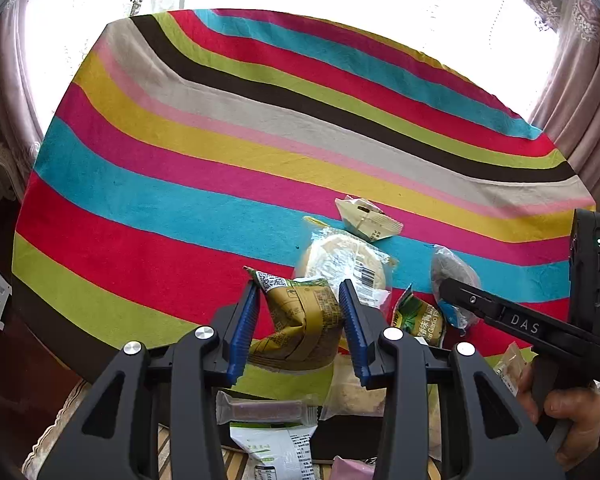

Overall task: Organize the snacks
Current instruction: 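Grasp the olive-green packet with the left tool while the right tool grasps the blue-trimmed clear bag, then carry the olive-green packet and clear bag into the white box and open both tools, then move both open tools back over the snack pile, then grasp the white green-printed packet with the left tool while the right tool grasps the pink bar, then carry the green-printed packet and pink bar into the white box and open both tools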

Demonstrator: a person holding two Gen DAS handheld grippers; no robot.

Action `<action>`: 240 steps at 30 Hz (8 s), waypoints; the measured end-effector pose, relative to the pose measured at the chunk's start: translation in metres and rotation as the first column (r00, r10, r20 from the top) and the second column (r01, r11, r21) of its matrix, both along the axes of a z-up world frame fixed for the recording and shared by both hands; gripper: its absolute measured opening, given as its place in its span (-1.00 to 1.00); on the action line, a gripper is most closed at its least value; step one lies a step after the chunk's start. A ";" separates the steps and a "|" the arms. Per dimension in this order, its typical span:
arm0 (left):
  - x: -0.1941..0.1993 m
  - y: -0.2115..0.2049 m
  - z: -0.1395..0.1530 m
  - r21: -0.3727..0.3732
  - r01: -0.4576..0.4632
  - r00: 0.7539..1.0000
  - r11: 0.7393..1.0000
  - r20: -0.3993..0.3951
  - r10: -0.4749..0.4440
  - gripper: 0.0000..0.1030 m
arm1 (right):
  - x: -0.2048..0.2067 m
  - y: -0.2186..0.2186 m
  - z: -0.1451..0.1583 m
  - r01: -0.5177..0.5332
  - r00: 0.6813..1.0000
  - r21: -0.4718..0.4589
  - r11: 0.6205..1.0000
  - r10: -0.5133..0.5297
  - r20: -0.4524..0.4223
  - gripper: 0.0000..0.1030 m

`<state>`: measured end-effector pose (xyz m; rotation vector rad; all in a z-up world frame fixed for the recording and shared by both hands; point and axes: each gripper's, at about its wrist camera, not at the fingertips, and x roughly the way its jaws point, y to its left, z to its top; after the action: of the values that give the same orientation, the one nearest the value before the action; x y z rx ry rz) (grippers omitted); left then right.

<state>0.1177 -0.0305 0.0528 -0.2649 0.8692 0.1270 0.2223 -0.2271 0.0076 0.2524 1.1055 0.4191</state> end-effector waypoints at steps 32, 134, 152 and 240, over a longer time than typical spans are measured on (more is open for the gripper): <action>-0.067 -0.242 0.013 -0.017 0.526 0.850 0.850 -0.022 -0.527 -0.25 | -0.191 -0.187 0.054 0.393 0.912 -0.130 0.910 -0.367 0.184 0.02; -0.071 0.014 -0.053 -0.207 0.098 0.975 0.974 -0.178 -0.136 -0.18 | -0.197 -0.052 0.022 0.428 0.904 -0.242 0.871 -0.420 0.084 0.62; -0.093 0.023 -0.035 -0.238 0.106 0.991 0.965 -0.059 -0.124 -0.20 | -0.169 0.023 0.034 0.108 0.987 -0.324 0.940 -0.063 0.148 0.62; -0.138 -0.320 -0.014 0.001 0.719 0.687 0.695 -0.145 -0.712 -0.20 | -0.281 -0.258 -0.014 0.418 0.908 -0.261 0.870 -0.404 0.106 -0.58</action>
<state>-0.0199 -0.3501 0.0385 0.1616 1.0493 -0.5795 -0.0586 -0.4855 -0.0061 0.2201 1.0158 -0.1142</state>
